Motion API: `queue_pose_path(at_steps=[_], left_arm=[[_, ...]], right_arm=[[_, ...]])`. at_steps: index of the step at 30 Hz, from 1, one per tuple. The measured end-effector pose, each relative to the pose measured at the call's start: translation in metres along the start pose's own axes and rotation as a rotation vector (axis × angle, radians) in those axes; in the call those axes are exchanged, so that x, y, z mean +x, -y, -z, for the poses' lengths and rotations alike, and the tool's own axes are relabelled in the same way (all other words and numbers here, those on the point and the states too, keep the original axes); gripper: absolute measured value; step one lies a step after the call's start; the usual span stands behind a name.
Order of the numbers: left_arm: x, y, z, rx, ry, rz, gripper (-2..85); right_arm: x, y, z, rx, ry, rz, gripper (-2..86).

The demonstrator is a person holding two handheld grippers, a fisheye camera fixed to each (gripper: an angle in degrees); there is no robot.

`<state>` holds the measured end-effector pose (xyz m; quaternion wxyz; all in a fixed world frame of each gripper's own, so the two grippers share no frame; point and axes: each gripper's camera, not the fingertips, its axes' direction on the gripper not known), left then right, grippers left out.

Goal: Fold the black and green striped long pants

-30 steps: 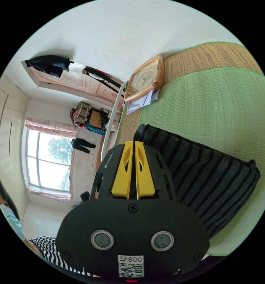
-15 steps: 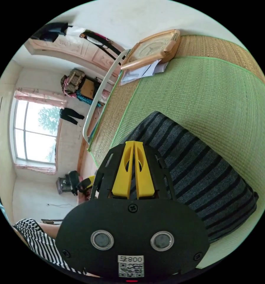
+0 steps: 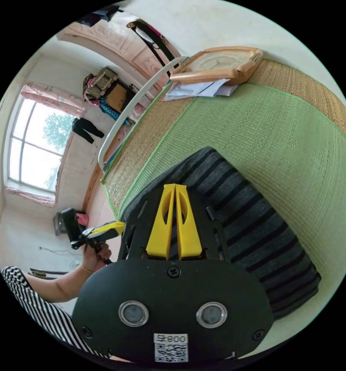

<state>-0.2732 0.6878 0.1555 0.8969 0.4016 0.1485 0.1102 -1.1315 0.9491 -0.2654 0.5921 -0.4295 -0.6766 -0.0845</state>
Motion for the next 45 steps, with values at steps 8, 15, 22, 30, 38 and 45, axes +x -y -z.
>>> queue_pose_path(at_steps=[8, 15, 22, 30, 38, 45], left_arm=[[0.004, -0.011, -0.007, -0.003, 0.029, 0.043, -0.1], [0.009, -0.013, -0.016, -0.023, 0.056, 0.009, -0.1], [0.009, -0.013, -0.027, -0.046, 0.064, -0.015, -0.1], [0.01, -0.012, -0.041, -0.072, 0.12, -0.048, -0.1], [0.012, -0.012, -0.037, -0.027, 0.119, -0.02, 0.1], [0.031, -0.046, -0.049, -0.116, 0.014, -0.076, 0.6]], right_arm=[[0.03, 0.024, -0.027, -0.034, -0.015, -0.138, 0.0], [0.024, -0.004, 0.012, 0.011, 0.099, -0.069, 0.0], [-0.011, -0.177, 0.058, -0.119, 0.138, 0.066, 0.1], [0.015, -0.27, 0.018, -0.185, 0.089, -0.101, 0.1], [0.028, -0.299, 0.038, -0.114, 0.124, -0.154, 0.0], [0.066, -0.352, 0.072, 0.095, 0.279, -0.319, 0.0]])
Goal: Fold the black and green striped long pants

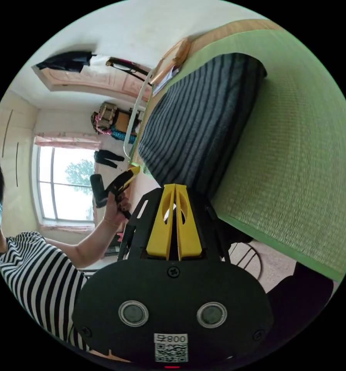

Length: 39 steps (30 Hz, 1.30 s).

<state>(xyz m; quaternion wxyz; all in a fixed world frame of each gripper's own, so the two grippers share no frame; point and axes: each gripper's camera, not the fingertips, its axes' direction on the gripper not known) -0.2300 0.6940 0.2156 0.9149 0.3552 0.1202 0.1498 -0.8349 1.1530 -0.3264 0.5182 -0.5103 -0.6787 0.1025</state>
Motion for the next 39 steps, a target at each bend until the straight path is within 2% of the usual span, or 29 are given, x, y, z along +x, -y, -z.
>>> queue_pose_path(at_steps=[3, 5, 9, 14, 20, 27, 31, 35, 39], left_arm=[[0.01, -0.009, -0.023, -0.101, -0.087, -0.03, 1.6], [0.015, -0.012, -0.043, -0.177, -0.159, -0.027, 3.5], [0.017, -0.01, -0.071, -0.273, -0.267, 0.016, 7.2], [0.017, 0.0, -0.103, -0.365, -0.333, 0.058, 8.9], [0.003, 0.013, -0.12, -0.386, -0.338, 0.139, 8.0], [-0.017, 0.027, -0.13, -0.395, -0.366, 0.208, 4.8], [-0.028, 0.032, -0.131, -0.391, -0.391, 0.225, 3.6], [-0.036, 0.037, -0.129, -0.374, -0.431, 0.218, 2.8], [-0.039, 0.041, -0.126, -0.36, -0.469, 0.195, 2.1]], right_arm=[[0.027, -0.008, -0.011, -0.054, -0.01, -0.066, 0.0], [0.044, -0.012, -0.014, -0.031, 0.07, -0.123, 0.0], [0.048, -0.016, -0.004, -0.043, 0.093, -0.09, 0.0], [0.061, 0.01, 0.047, 0.106, 0.1, -0.057, 0.0], [0.096, 0.081, 0.074, 0.232, 0.047, -0.116, 0.0], [0.141, 0.109, 0.059, 0.168, 0.024, -0.211, 0.1], [0.15, 0.093, 0.071, 0.199, 0.141, -0.174, 0.8], [0.146, 0.042, 0.08, 0.121, 0.213, -0.075, 3.8], [0.163, -0.02, 0.072, 0.036, 0.226, -0.154, 8.9]])
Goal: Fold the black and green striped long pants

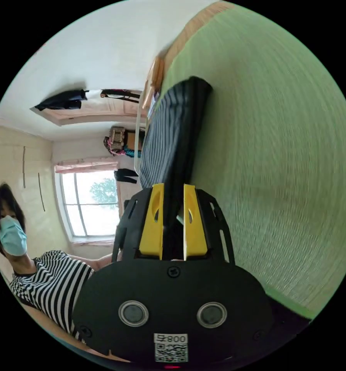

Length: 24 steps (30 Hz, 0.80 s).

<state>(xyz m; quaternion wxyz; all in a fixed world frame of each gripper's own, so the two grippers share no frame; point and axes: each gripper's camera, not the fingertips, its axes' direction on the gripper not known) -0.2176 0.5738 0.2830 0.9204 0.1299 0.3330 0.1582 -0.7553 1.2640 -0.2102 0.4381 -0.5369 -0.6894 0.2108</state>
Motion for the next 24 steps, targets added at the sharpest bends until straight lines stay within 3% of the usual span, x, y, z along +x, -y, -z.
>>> queue_pose_path(at_steps=[8, 24], left_arm=[[0.0, 0.008, 0.013, -0.001, 0.006, -0.067, 1.5], [0.002, 0.024, 0.039, 0.016, -0.04, -0.107, 1.2]], right_arm=[[0.025, -0.031, -0.043, -0.108, 0.186, -0.074, 13.5], [0.05, -0.02, -0.081, -0.078, 0.438, -0.171, 13.5]])
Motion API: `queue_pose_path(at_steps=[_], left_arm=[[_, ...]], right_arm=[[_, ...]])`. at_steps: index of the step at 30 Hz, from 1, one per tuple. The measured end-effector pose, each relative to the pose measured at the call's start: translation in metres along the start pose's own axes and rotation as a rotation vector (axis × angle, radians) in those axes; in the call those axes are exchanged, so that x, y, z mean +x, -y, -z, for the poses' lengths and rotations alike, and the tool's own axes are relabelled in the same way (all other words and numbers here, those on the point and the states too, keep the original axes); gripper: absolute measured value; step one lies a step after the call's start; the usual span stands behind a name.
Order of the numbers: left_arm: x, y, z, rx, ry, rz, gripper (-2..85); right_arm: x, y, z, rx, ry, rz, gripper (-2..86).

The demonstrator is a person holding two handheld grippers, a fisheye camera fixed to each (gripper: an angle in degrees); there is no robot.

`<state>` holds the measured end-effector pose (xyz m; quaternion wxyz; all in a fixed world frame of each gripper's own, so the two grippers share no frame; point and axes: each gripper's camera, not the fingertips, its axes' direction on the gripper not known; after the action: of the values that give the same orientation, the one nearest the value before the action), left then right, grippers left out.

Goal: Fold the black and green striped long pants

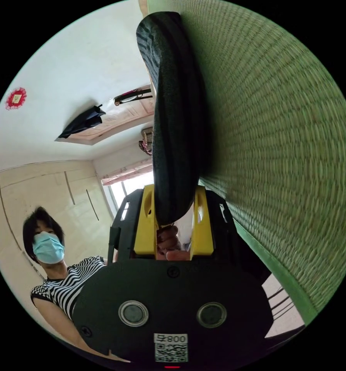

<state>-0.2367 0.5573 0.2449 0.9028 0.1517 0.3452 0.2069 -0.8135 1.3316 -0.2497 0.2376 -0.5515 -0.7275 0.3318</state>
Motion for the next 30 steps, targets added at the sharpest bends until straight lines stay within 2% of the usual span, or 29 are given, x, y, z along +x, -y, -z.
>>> queue_pose_path(at_steps=[9, 16, 21, 23, 30], left_arm=[[-0.01, -0.003, 0.038, 0.046, -0.028, 0.043, 2.4], [-0.037, -0.017, 0.122, 0.32, -0.032, 0.17, 9.1], [-0.062, -0.015, 0.165, 0.552, -0.167, 0.259, 12.4], [-0.073, -0.014, 0.173, 0.641, -0.273, 0.301, 13.6], [-0.088, -0.008, 0.185, 0.768, -0.422, 0.391, 16.9]], right_arm=[[-0.003, 0.003, 0.001, -0.012, -0.04, -0.025, 9.1], [-0.035, 0.006, 0.014, -0.017, -0.04, 0.003, 8.3], [-0.065, 0.012, 0.018, -0.017, -0.029, 0.022, 8.0], [-0.081, 0.017, 0.014, -0.021, -0.041, 0.034, 7.9], [-0.113, 0.03, 0.0, -0.029, -0.056, 0.066, 7.4]])
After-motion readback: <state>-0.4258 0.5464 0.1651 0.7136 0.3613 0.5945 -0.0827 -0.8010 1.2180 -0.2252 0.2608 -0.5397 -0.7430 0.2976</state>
